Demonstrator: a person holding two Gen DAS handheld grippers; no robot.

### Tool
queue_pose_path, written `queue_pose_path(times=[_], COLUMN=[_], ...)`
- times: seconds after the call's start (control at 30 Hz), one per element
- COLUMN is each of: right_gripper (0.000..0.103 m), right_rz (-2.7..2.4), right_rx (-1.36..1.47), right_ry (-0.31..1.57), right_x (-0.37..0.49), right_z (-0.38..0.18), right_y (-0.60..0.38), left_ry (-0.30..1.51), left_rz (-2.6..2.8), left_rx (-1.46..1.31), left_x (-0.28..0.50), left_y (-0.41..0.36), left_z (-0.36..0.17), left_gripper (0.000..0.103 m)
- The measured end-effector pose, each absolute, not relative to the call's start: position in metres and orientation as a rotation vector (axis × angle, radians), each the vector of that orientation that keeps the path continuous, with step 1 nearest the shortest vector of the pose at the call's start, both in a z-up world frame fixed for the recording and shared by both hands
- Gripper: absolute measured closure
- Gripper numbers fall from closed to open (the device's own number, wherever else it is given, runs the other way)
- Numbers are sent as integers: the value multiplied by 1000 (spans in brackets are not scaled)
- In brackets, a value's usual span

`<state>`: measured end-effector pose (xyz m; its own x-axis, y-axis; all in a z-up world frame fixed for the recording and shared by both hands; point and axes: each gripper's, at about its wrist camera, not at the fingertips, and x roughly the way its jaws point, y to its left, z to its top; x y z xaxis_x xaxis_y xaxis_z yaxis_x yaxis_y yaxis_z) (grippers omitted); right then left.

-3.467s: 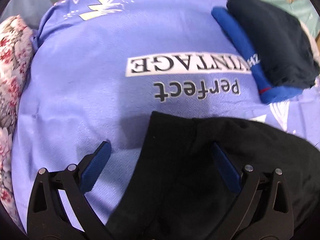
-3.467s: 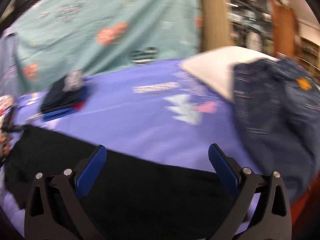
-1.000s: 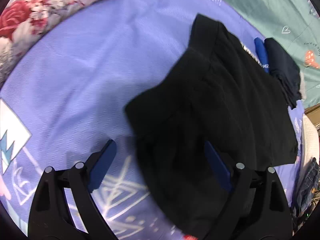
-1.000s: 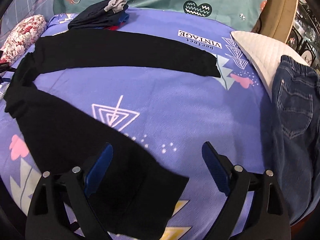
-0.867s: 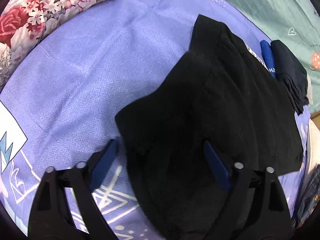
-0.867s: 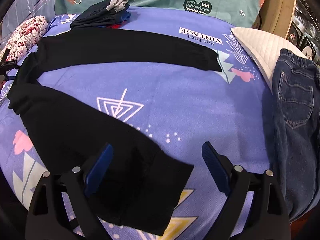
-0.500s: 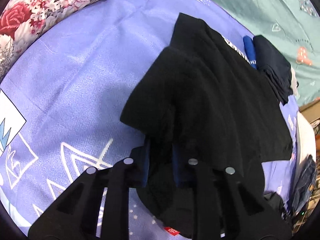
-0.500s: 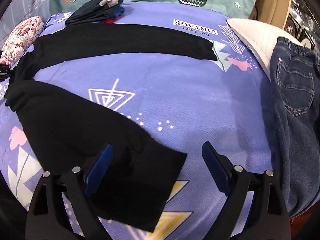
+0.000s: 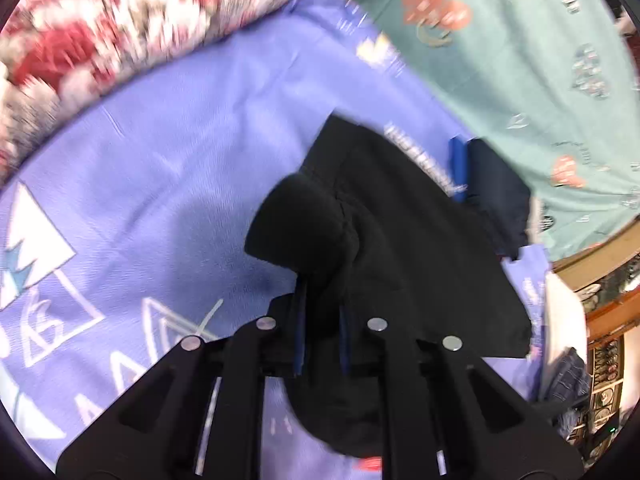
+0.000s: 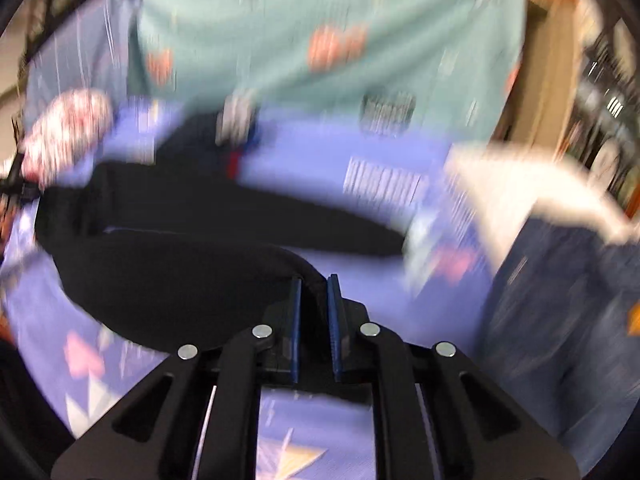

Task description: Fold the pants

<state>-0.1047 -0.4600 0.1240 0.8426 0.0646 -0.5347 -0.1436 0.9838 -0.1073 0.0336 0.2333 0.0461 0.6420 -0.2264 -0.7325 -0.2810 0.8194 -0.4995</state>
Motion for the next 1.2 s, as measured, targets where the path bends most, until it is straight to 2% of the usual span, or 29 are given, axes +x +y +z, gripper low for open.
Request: queue_pose_path(times=[0.07, 0.13, 0.17, 0.23, 0.27, 0.33, 0.37, 0.4, 0.43, 0.5, 0.53, 0.57, 0.87, 0.93, 0.97, 1.0, 1.03, 1.07, 1.2], right_gripper=[91, 90, 90, 80, 68, 63, 55, 44, 40, 26, 26, 26, 25, 26, 31, 60, 79, 86, 88], right_rz=[92, 118, 123, 91, 58, 8, 0, -9, -7, -10, -14, -16, -46, -71, -71, -61, -53, -46, -42], right_rx=[-178, -170, -159, -124, -108, 9, 60, 133, 197, 262, 290, 303, 357, 360, 364, 365, 343, 325, 320], right_ry=[390, 341, 377, 523, 574, 674, 686, 688, 682, 694, 720, 738, 873, 919, 938, 972, 1014, 1035, 923], right_x=[-132, -151, -156, -161, -163, -172, -175, -180, -183, -179, -172, -167, -106, -92, -89, -82, -75, -74, -90], right_z=[154, 156, 143, 98, 80, 38, 28, 19, 13, 6, 1, 0, -19, -26, -28, -33, -37, -39, -10], right_y=[-472, -490, -504, -532, -540, -564, -569, -577, -583, -584, -584, -582, -556, -553, -552, -548, -543, -540, -543], left_ry=[874, 887, 916, 982, 1030, 1099, 1123, 1116, 1105, 1089, 1078, 1072, 1071, 1063, 1055, 1055, 1062, 1074, 1009], left_rz=[15, 8, 8, 22, 39, 71, 89, 91, 92, 93, 98, 87, 44, 44, 43, 44, 30, -11, -20], left_rx=[-610, -581, -577, -573, -572, -569, -581, -602, -612, -607, -608, -608, -510, -496, -483, -478, -484, -523, -528], left_x=[11, -9, -21, -31, -37, -41, -42, -43, -40, -34, -32, -28, -7, -5, -3, -1, -1, -1, -13], left_y=[229, 225, 222, 220, 222, 228, 232, 234, 235, 232, 230, 225, 183, 183, 181, 182, 185, 189, 198], left_z=[58, 57, 48, 27, 11, -14, -26, -30, -31, -27, -25, -25, -28, -29, -29, -30, -32, -34, -11], left_gripper=[91, 91, 91, 90, 89, 84, 73, 70, 65, 23, 17, 16, 15, 15, 24, 53, 74, 85, 90])
